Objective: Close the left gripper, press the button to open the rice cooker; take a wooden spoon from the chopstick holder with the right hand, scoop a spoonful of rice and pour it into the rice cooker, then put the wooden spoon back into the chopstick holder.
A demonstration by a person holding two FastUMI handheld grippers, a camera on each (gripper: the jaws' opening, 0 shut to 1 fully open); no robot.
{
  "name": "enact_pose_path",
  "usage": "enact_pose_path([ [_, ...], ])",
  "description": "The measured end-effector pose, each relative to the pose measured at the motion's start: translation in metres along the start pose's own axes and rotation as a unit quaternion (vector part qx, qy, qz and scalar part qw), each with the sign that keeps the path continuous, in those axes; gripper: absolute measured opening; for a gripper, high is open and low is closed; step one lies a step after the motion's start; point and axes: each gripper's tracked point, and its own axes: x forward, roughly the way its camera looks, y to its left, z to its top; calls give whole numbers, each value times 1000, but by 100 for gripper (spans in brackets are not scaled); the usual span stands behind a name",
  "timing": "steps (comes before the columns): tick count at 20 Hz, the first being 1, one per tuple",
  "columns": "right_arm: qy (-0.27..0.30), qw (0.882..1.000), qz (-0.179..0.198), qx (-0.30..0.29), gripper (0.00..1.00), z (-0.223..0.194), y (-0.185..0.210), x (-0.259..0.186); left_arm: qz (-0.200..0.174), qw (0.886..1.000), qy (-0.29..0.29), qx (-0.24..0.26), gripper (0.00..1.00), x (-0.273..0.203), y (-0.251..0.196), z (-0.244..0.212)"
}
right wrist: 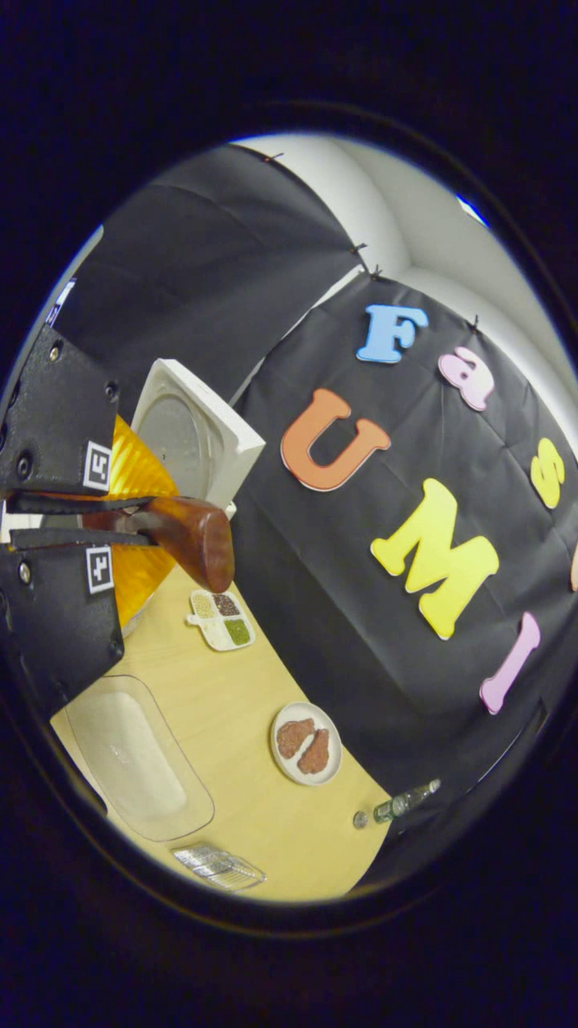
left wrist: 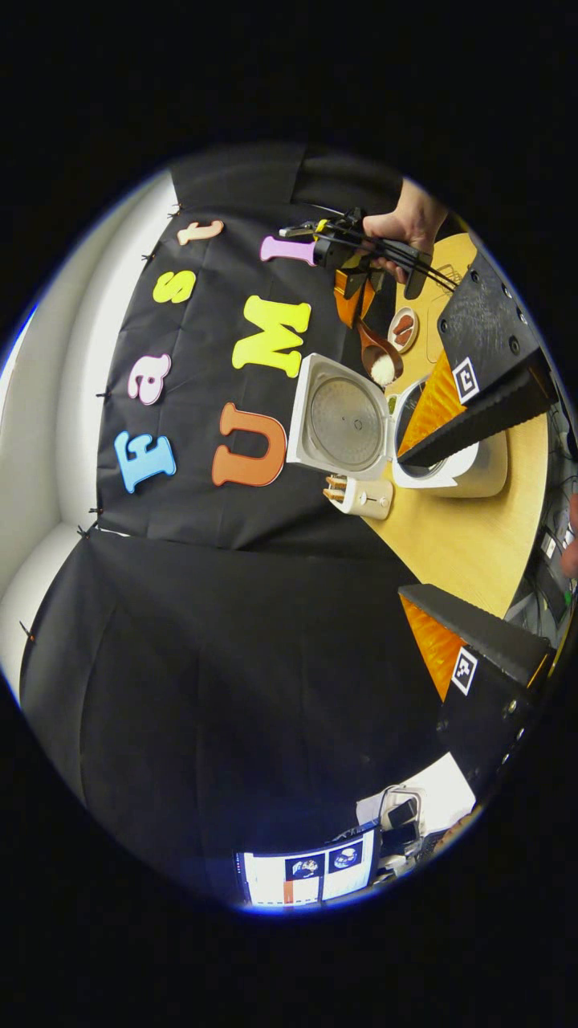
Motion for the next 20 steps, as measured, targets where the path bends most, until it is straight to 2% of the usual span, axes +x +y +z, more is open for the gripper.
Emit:
enact_pose_path([
  [5,24,996,-21,-85,12,-22,16,20,7,1000,-4,3,95,-4,13,-3],
  [9,17,981,-26,-190,12,-25,34,26,8,1000,-5,5,94,-1,14,-4],
  [13,12,956,-14,-293,12,-32,57,27,6,1000,-8,4,95,-2,14,-4],
  [20,-26,898,12,-439,12,-37,94,23,6,1000,-14,8,95,1,14,-3],
])
